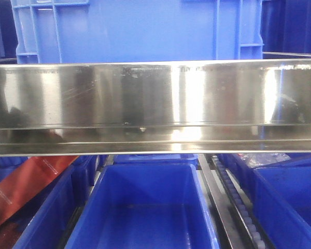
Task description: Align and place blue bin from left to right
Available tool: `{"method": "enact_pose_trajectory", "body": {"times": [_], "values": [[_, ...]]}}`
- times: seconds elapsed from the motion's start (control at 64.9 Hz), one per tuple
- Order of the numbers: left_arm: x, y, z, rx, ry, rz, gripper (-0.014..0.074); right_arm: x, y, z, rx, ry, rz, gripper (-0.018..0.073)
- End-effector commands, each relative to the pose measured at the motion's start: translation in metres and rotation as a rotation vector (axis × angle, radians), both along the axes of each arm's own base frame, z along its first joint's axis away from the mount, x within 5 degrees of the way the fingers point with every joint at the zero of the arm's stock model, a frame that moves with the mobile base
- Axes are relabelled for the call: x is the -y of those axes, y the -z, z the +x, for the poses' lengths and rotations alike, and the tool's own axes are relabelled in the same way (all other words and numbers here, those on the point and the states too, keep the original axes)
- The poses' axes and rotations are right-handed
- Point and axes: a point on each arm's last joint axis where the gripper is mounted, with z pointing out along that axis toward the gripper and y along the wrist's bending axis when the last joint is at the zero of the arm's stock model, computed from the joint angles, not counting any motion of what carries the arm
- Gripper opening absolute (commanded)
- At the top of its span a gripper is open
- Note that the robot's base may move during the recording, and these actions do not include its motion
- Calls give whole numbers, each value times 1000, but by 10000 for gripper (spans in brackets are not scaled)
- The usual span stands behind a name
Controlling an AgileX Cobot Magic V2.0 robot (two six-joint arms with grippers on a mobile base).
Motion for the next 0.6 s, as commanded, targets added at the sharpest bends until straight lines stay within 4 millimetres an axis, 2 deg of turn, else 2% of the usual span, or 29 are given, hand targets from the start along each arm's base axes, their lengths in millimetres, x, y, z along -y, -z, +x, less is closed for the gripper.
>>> {"method": "enact_pose_trajectory", "body": {"times": [0.0, 0.586], "values": [[0, -2, 0, 20, 5, -2, -111, 0, 1, 0, 24, 7, 1, -69], [0, -2, 0, 20, 5, -2, -111, 1, -1, 0, 42, 8, -9, -69]]}}
